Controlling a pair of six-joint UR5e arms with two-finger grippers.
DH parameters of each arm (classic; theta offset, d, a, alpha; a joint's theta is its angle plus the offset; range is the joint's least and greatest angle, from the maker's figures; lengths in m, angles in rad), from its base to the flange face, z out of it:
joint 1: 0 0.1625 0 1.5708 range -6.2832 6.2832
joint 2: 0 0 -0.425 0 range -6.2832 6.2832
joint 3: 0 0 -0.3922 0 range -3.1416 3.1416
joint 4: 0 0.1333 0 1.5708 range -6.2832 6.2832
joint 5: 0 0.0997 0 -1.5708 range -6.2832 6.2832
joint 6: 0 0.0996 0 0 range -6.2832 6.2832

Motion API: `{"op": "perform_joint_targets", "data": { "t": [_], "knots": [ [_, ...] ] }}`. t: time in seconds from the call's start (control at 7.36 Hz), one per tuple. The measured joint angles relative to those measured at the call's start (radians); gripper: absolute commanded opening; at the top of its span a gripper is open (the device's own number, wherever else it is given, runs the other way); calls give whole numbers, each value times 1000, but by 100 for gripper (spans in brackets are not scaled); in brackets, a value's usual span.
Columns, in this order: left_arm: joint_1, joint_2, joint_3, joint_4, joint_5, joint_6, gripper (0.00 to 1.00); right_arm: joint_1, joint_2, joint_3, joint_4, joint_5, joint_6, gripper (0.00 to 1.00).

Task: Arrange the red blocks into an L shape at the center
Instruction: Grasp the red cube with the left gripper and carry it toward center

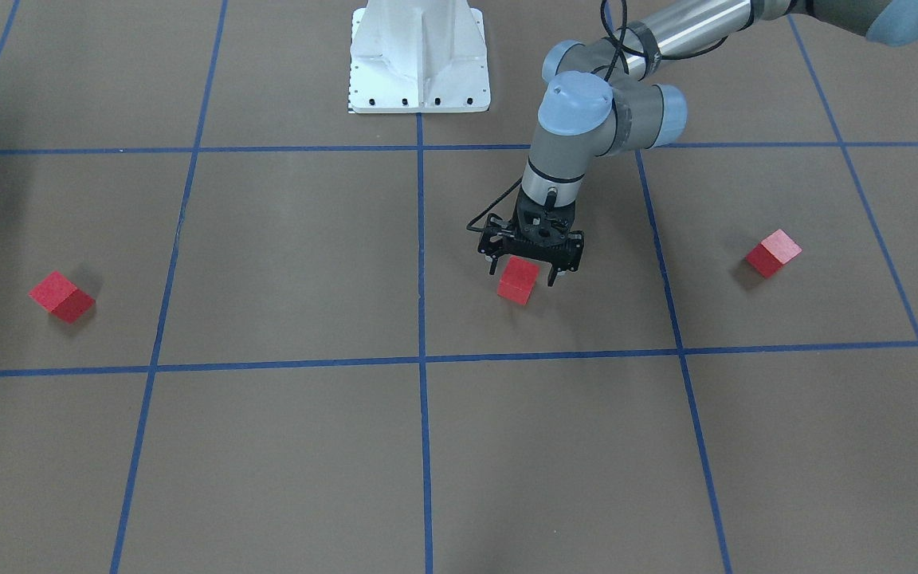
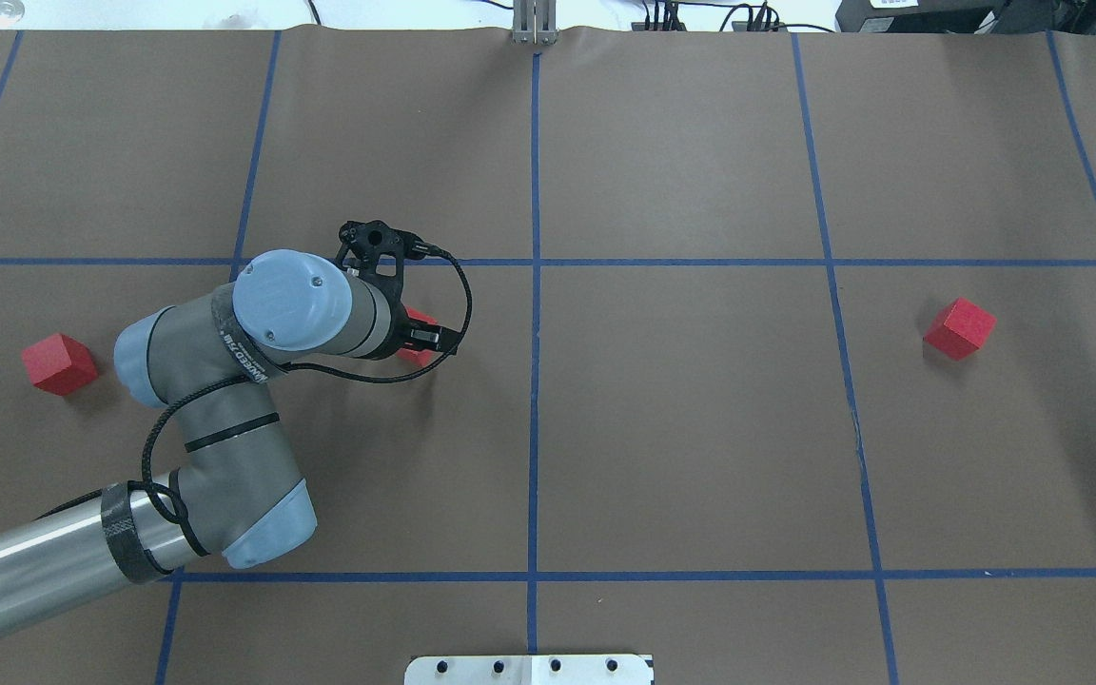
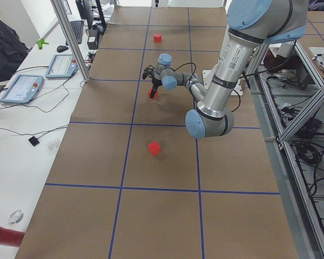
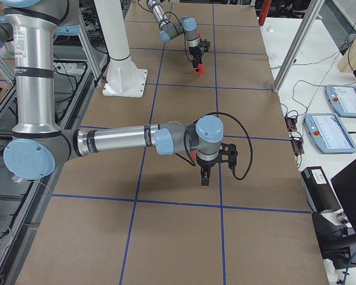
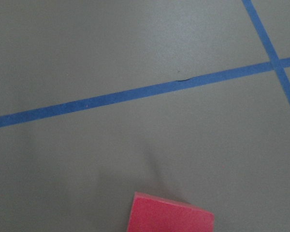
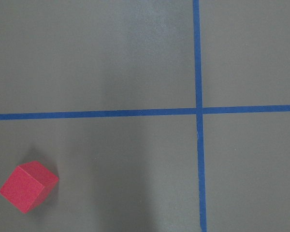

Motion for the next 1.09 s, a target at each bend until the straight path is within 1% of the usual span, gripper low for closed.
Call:
{"op": "perform_joint_targets", "data": {
  "t": [0.14,0.27,0.68,0.82,0.95,1.09],
  "knots": [
    [1,-1,5,-5,0,-4,23,0,0,0,0,1,0,99],
    [2,-5,7,-7,-1,-7,0,0,0,1,0,2,0,99],
    [-9,-21,-8,2,-9,-21,0,0,0,1,0,4,1,99],
    [-25,-43,-14,27,-10,-28,0,0,0,1,1,4,0,99],
    [-41,-87,-4,80,-10,-36,0,0,2,1,1,4,0,99],
    [-54,-156,43,126,-8,-65,0,0,3,1,1,6,0,99]
  ]
}}
